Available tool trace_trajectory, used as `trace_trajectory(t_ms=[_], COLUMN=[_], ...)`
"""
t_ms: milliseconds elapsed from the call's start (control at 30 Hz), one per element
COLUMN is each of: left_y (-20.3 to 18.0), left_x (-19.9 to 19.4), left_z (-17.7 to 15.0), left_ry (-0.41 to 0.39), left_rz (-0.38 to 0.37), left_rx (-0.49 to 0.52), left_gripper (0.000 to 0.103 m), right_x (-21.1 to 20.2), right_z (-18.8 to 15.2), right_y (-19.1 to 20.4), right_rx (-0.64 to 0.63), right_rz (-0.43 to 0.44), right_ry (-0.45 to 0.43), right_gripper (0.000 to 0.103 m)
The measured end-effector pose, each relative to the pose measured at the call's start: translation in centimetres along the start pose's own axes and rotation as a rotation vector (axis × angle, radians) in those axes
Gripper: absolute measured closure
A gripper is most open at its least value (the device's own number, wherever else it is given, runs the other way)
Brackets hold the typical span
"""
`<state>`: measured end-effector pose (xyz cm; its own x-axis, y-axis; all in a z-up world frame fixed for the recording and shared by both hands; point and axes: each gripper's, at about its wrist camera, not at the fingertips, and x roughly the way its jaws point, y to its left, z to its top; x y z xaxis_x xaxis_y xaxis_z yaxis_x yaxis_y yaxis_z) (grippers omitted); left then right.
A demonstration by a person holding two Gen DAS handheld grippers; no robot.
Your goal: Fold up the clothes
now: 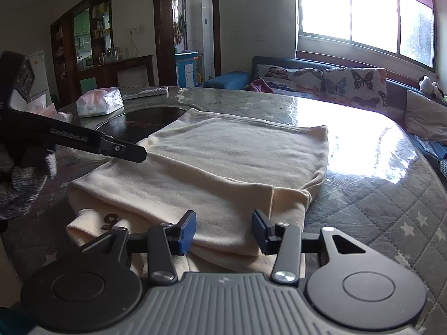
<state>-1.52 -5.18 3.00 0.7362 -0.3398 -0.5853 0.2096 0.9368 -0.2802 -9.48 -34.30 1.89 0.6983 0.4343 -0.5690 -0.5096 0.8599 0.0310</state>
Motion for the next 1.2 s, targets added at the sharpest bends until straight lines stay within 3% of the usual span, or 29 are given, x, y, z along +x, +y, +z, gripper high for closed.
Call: trace_trajectory(t_ms=[100, 200, 600, 833, 1000, 1100, 1167, 1200], left_y=[0.3, 0.1, -4.7, -6.4, -7.0, -7.3, -7.2, -7.1], left_x=[-0.9, -2.3, -7.4, -6.1, -5.8, -5.5, -5.3, -5.2], left_z=[0.0, -0.5, -7.2, -8.9, -9.1, -9.1, -8.8, -8.6], left_ry=[0.001, -0.005, -0.012, -0.031, -0.069, -0.085, -0.090, -0.090], left_rz=[0.008, 0.016, -0.068, -0.067, -0.069, -0.080, -0.092, -0.100], left_rx=[0.012, 0.085, 0.601, 0.703, 0.746, 0.751, 0.740, 0.726], left_gripper=[0.050, 0.049, 0.047, 0.047, 0.048, 0.059, 0.082, 0.087], right_x=[-0.1, -0.4, -2.1, -3.8, -4.9, -5.4, -5.8, -6.0], right_z=[0.0, 0.1, -0.9, -1.3, -1.6, -2.0, -2.3, -2.5], right_y=[-0.2, -0.2, 0.0, 0.6, 1.1, 1.6, 2.0, 2.2], right_rx=[0.003, -0.021, -0.089, -0.136, -0.182, -0.234, -0.271, -0.290], right_rz=[0.007, 0.006, -0.051, -0.060, -0.061, -0.064, -0.065, -0.065], right_ry=[0.002, 0.009, 0.043, 0.046, 0.052, 0.056, 0.059, 0.060], right_gripper=[0.058, 0.058, 0.058, 0.057, 0.050, 0.046, 0.045, 0.042])
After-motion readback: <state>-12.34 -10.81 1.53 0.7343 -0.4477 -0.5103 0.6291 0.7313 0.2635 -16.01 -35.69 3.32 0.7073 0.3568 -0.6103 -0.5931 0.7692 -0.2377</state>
